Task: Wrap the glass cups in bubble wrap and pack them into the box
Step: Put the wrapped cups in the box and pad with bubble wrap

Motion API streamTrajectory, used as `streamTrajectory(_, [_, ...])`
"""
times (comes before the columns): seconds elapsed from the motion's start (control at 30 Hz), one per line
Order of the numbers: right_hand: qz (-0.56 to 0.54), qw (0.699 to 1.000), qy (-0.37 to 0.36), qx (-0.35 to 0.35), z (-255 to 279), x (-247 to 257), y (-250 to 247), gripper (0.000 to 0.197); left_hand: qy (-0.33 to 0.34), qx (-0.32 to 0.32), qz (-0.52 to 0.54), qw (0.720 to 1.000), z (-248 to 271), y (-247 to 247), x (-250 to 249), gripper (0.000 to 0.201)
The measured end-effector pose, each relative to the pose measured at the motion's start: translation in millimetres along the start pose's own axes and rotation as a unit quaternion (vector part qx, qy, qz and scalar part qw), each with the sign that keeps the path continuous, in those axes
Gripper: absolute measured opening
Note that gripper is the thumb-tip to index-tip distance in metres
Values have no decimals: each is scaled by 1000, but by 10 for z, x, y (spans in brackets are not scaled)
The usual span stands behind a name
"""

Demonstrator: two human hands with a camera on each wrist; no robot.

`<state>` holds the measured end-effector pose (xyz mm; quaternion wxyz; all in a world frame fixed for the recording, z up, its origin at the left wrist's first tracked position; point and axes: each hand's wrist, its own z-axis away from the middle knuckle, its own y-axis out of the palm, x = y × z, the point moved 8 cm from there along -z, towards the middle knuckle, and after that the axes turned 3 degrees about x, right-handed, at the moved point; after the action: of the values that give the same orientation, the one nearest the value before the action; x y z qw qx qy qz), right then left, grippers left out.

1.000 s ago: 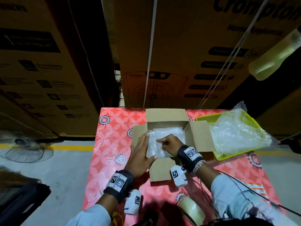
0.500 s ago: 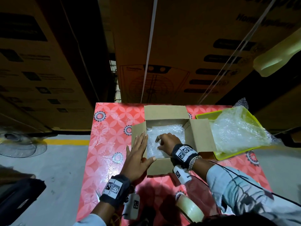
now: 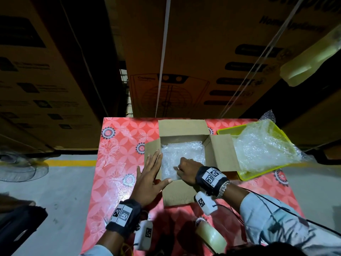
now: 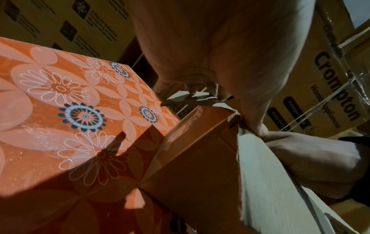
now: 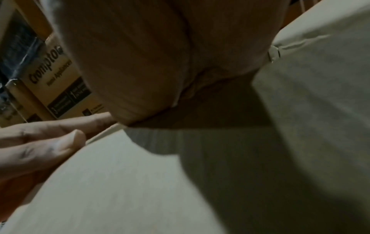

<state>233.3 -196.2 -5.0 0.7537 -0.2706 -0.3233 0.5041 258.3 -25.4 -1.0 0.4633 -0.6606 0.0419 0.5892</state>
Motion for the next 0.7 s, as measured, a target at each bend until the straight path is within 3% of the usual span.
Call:
streamTrajectory(0.17, [77,996,-21,49,78,45,-34,48,-10,3,-5,1000,19,0,-15,92])
streamTrajectory(0.3, [60,995,-69,-28,143,57,-156,45,-11,4,-13,1000,21,-5,-35,92])
streamTrajectory(0.4, [70,991,-108,-19,161,117,-19,50,-12,3,-17,1000,22,-4,-35,93])
streamTrajectory(0.6, [175,981,-73,-40,110,140,70,84,-5,6,-13,1000,31,5,-35,94])
streamTrajectory(0.7, [199,976,-62,-57,68,189,48,82,-9,6,-21,1000,24,4,-21,93])
